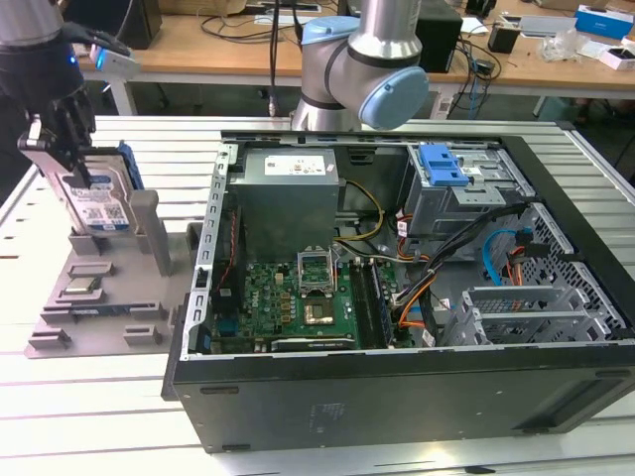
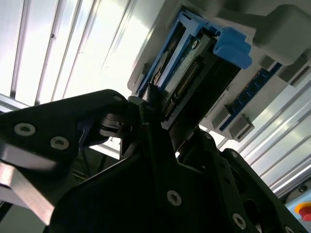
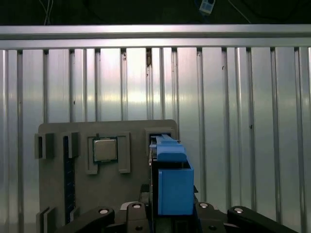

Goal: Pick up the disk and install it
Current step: 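Pick up the disk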

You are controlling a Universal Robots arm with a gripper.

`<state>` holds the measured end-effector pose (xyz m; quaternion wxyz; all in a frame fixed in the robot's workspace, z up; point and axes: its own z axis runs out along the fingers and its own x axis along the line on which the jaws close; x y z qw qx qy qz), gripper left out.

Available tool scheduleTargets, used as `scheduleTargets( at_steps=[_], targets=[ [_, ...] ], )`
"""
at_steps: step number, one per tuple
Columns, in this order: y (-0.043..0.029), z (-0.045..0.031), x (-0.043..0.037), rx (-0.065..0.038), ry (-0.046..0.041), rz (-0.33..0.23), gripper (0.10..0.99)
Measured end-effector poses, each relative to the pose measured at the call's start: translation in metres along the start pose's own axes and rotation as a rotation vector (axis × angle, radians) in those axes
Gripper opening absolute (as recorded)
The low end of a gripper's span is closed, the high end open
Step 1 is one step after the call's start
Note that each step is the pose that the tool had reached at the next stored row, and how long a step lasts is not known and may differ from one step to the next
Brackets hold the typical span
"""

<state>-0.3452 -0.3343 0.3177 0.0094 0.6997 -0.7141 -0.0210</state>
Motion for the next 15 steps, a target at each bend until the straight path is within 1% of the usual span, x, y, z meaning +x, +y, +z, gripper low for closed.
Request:
scheduleTargets(
  at_steps=[1, 5, 7, 10, 15],
  targets=[
    [0.0003, -0.0072, -0.0002, 0.0, 0.0, 0.0, 0.361],
    [0.001, -0.0238, -0.0009, 0.0, 0.0012, 0.0, 0.361],
    [0.0017, -0.0383, -0.0012, 0.0, 0.0019, 0.0, 0.361],
    [0.0025, -0.0567, -0.0019, 0.0, 0.0021, 0.0, 0.361],
    [0.0033, -0.0763, -0.0039, 0.0, 0.0028, 0.0, 0.361]
  ],
)
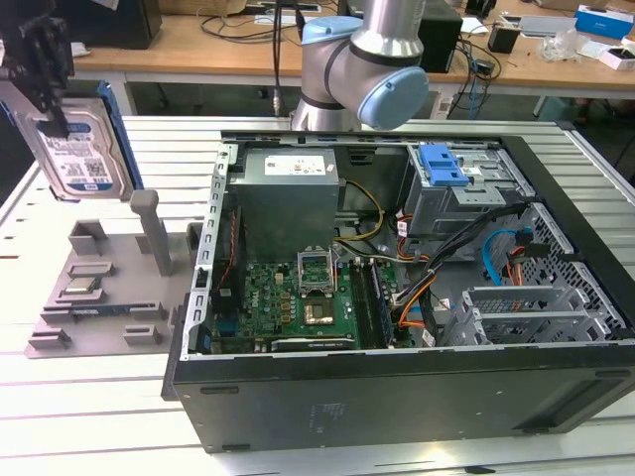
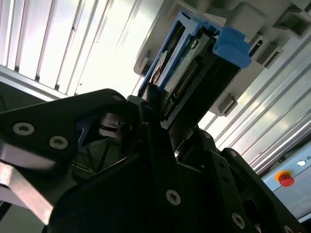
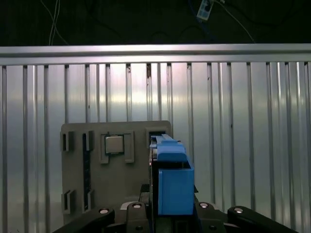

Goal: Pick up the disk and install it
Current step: 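Pick up the disk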

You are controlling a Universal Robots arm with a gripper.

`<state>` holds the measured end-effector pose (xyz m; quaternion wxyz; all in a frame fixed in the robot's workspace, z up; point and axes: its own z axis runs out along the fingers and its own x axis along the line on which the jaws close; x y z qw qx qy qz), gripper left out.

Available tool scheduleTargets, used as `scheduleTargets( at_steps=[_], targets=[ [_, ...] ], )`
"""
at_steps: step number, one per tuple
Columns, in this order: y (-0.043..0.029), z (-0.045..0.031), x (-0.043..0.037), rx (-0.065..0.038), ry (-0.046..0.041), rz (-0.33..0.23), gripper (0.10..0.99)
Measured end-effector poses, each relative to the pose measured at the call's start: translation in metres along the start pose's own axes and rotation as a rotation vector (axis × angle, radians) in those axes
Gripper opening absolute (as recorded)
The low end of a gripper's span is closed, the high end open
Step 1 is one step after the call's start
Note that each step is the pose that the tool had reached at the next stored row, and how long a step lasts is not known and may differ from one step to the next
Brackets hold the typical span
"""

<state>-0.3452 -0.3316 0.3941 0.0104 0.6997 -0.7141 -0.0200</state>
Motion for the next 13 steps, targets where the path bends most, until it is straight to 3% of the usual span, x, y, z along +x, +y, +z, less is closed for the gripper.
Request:
scheduleTargets(
  at_steps=[1, 9, 13],
  targets=[
    [0.0002, -0.0059, -0.0004, 0.0, 0.0002, 0.0, 0.361],
    [0.0014, -0.0301, -0.0017, 0.0, 0.0003, 0.0, 0.361],
    [0.002, -0.046, -0.0028, 0.0, 0.0004, 0.0, 0.361]
  ],
)
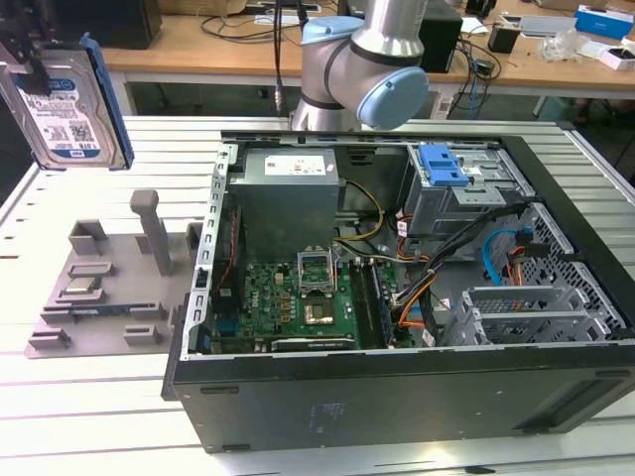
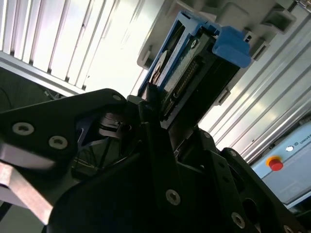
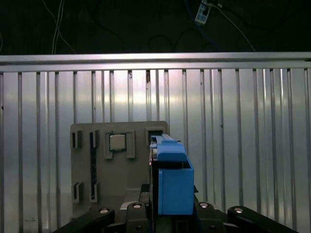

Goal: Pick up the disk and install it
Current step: 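Pick up the disk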

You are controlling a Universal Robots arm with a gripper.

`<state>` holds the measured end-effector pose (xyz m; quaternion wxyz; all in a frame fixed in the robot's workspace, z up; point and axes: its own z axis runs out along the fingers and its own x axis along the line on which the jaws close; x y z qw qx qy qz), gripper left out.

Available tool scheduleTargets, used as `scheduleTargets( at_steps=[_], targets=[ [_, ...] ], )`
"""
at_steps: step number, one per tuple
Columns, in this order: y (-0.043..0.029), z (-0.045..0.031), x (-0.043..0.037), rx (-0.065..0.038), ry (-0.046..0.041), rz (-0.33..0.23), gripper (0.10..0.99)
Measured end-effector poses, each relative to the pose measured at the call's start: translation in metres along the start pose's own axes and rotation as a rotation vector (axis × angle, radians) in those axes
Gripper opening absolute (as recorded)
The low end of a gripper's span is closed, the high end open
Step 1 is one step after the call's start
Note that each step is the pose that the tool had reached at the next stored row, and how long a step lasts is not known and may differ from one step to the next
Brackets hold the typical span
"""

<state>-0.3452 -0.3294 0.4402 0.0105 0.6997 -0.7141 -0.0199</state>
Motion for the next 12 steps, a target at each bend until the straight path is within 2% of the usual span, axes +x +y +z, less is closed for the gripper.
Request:
scheduleTargets(
  at_steps=[5, 7, 8, 12],
  targets=[
    [0.0009, -0.0188, -0.0003, 0.0, -0.0001, 0.0, 0.361],
    [0.0011, -0.0242, -0.0003, 0.0, 0.0, 0.0, 0.361],
    [0.0013, -0.03, -0.0004, 0.0, -0.0001, 0.0, 0.361],
    [0.0018, -0.0413, -0.0006, 0.0, 0.0, 0.0, 0.361]
  ],
)
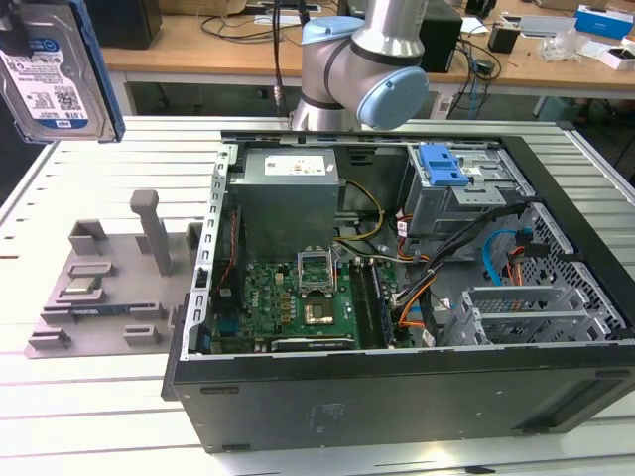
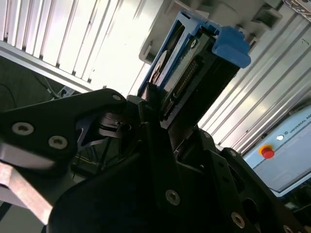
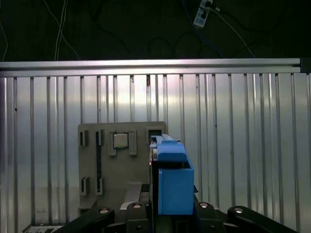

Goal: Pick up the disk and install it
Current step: 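Pick up the disk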

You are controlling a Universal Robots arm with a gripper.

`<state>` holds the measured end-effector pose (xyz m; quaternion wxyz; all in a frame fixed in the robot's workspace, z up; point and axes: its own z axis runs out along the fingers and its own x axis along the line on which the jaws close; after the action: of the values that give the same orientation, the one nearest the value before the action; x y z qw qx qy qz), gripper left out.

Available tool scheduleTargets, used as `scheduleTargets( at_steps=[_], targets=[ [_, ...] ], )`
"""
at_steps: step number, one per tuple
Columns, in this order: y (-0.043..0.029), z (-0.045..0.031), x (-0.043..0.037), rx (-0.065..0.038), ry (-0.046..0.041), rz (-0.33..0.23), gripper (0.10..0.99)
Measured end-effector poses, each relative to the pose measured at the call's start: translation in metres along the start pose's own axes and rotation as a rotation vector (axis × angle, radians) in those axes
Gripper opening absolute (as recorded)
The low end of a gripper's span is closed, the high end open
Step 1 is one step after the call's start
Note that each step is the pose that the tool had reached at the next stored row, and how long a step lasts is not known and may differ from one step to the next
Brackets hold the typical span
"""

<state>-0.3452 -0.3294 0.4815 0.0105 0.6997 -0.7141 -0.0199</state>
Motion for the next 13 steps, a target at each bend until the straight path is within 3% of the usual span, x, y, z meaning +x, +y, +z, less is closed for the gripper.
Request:
scheduleTargets(
  at_steps=[4, 6, 13],
  targets=[
    [0.0004, -0.01, -0.0001, 0.0, 0.0, 0.0, 0.361],
    [0.001, -0.0237, -0.0003, 0.0, 0.0, 0.0, 0.361],
    [0.0018, -0.0425, -0.0005, 0.0, 0.0, 0.0, 0.361]
  ],
)
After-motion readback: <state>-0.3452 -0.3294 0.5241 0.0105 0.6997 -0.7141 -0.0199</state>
